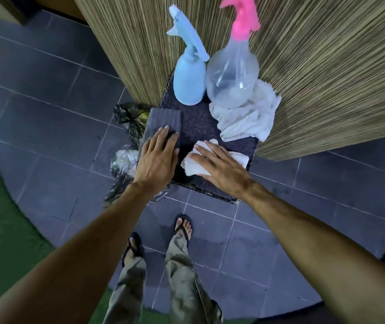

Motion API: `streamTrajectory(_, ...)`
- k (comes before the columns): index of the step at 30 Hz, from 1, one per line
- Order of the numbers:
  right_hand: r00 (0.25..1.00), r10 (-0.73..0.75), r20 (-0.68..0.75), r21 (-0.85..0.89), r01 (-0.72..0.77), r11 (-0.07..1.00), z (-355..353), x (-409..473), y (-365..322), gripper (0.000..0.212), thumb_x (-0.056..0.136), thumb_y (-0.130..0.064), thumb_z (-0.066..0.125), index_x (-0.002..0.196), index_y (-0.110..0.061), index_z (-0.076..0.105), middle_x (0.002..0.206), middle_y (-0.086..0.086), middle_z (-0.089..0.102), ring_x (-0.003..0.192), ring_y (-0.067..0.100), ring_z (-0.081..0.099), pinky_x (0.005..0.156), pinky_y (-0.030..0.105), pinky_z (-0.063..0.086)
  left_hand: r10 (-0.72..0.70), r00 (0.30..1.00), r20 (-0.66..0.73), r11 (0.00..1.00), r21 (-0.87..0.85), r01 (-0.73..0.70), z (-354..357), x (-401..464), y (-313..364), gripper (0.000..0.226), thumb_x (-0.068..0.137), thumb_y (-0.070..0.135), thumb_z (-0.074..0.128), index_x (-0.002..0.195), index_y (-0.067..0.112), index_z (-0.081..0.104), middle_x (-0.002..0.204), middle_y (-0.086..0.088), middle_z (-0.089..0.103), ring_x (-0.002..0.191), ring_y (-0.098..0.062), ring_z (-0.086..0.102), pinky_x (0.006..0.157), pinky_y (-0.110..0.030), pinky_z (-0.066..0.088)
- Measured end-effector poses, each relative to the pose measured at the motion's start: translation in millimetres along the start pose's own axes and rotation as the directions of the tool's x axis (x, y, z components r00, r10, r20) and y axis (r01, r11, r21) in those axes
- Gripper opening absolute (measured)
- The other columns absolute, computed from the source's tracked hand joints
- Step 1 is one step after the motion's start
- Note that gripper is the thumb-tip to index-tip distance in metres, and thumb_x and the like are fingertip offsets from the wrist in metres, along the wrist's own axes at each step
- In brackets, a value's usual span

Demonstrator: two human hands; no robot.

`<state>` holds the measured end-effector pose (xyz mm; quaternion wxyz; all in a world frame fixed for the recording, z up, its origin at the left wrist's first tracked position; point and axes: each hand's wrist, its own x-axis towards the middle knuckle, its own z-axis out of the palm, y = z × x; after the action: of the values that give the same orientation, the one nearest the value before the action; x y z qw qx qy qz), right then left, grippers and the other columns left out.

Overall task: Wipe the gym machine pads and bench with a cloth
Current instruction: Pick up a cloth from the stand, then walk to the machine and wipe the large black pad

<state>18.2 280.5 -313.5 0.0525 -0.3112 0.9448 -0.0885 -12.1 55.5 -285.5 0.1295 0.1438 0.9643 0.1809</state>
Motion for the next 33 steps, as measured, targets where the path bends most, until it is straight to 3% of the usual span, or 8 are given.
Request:
streamTrajectory(3,0.997,0.081,-0.005,0.125,-0.079,0.989,-17.4,6.4,-10.8,0.054,0.096,-0.032,0.059,0.145,-0.011,0.048,0.148,0.012,0.053,0.139,0.032,0.047,0.119,0.043,0.037,-0.054,0.999,-0.001,0.998,-0.043,0.054,-11.2,-23.2,4.2,0.049,0.103,0.035,0.027,0.145,0.012,0.041,0.153,-0.015,0.039,0.143,-0.033,0.037,0.117,-0.049,0.034)
streamTrajectory(7,0.973,0.149,0.176,0.390,-0.208,0.897,-40.0,13.4,-39.1,0.053,0.099,-0.031,0.059,0.147,-0.013,0.045,0.150,0.010,0.049,0.141,0.028,0.041,0.120,0.044,0.032,-0.190,0.982,-0.004,0.974,-0.125,0.188,-30.1,-76.2,6.5,0.051,0.100,0.036,0.028,0.140,0.010,0.046,0.141,-0.015,0.050,0.126,-0.036,0.051,0.102,-0.051,0.047)
streamTrajectory(14,0.930,0.133,0.341,0.473,-0.293,0.831,-54.4,15.9,-140.9,0.048,0.100,-0.033,0.058,0.145,-0.020,0.047,0.143,0.009,0.056,0.130,0.030,0.051,0.107,0.041,0.043,-0.483,0.871,0.090,0.823,-0.292,0.487,-44.4,-207.1,-14.4,0.061,0.093,0.048,0.023,0.135,0.015,0.051,0.133,-0.014,0.056,0.115,-0.038,0.056,0.093,-0.048,0.051)
streamTrajectory(17,0.919,0.034,0.392,0.495,-0.242,0.835,-59.0,23.9,-210.5,0.049,0.100,-0.033,0.057,0.146,-0.019,0.046,0.144,0.009,0.056,0.130,0.029,0.052,0.103,0.035,0.041,-0.647,0.753,0.117,0.641,-0.452,0.621,-43.8,-281.2,-34.9,0.062,0.093,0.053,0.024,0.130,0.013,0.054,0.129,-0.015,0.058,0.118,-0.038,0.055,0.100,-0.045,0.046)
streamTrajectory(21,0.890,-0.153,0.430,0.504,-0.096,0.858,-56.1,27.3,-312.9,0.045,0.100,-0.032,0.058,0.143,-0.019,0.051,0.141,0.004,0.058,0.129,0.022,0.054,0.097,0.021,0.036,-0.817,0.564,0.123,0.393,-0.597,0.699,-39.0,-385.6,-61.0,0.039,0.103,0.032,0.042,0.131,0.007,0.053,0.130,-0.019,0.057,0.123,-0.035,0.053,0.105,-0.040,0.041)
streamTrajectory(24,0.833,-0.306,0.462,0.513,0.030,0.858,-46.0,23.8,-398.0,0.045,0.099,-0.040,0.054,0.141,-0.025,0.052,0.138,-0.002,0.060,0.127,0.019,0.056,0.102,0.027,0.041,-0.895,0.432,0.108,0.259,-0.663,0.703,-29.8,-475.6,-78.1,0.041,0.103,0.032,0.042,0.132,0.006,0.053,0.131,-0.019,0.057,0.123,-0.035,0.053,0.107,-0.040,0.041)
streamTrajectory(30,0.658,-0.575,0.487,0.510,0.320,0.798,-15.8,0.4,-583.7,0.043,0.101,-0.032,0.056,0.141,-0.019,0.053,0.141,-0.003,0.059,0.128,0.016,0.055,0.101,0.022,0.039,-0.990,0.072,0.119,-0.051,-0.794,0.606,-4.6,-654.6,-90.5,0.038,0.101,0.030,0.045,0.130,0.006,0.055,0.127,-0.020,0.060,0.120,-0.035,0.055,0.105,-0.037,0.042)
streamTrajectory(33,0.498,-0.695,0.519,0.537,0.443,0.718,-2.9,-19.2,-678.9,0.040,0.102,-0.030,0.055,0.141,-0.022,0.052,0.137,-0.005,0.059,0.125,0.014,0.055,0.097,0.023,0.040,-0.982,-0.100,0.158,-0.187,-0.834,0.519,10.6,-726.5,-88.4,0.038,0.101,0.031,0.045,0.130,0.008,0.055,0.128,-0.018,0.060,0.121,-0.032,0.055,0.106,-0.036,0.041)
